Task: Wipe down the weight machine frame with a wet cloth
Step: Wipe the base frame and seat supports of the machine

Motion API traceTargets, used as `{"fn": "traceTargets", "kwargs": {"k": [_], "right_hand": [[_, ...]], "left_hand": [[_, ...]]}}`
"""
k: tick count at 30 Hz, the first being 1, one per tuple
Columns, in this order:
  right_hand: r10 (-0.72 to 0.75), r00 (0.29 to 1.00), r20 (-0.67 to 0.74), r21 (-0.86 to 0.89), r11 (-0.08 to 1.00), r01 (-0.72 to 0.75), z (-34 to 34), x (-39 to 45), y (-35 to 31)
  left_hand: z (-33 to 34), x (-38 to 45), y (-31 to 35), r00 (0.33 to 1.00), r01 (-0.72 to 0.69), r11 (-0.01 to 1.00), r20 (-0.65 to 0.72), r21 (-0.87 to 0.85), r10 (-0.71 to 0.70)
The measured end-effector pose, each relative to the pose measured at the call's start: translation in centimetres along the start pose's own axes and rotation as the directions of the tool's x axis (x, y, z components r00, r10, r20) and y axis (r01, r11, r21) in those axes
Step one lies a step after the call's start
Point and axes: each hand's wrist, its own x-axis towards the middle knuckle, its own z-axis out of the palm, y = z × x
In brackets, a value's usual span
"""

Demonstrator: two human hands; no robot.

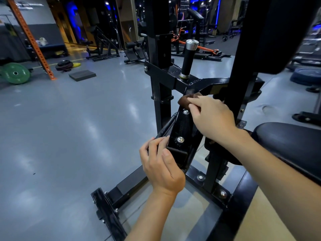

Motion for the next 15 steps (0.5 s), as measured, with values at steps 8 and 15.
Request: {"fn": "traceTargets", "kwargs": {"k": [8,15], "right_hand": [[0.063,0.996,0.070,0.012,0.998,-0.064,0.5,4.8,0.8],[-0.002,1.000,-0.005,0.127,0.992,0.003,0.2,-0.9,0.5]], "left_hand": [[-0.7,-0.1,0.3,0.995,0.060,0.998,0.081,0.004,-0.060],[-0.6,-0.4,0.0,0.996,0.059,0.998,0.063,-0.024,-0.058]]}}
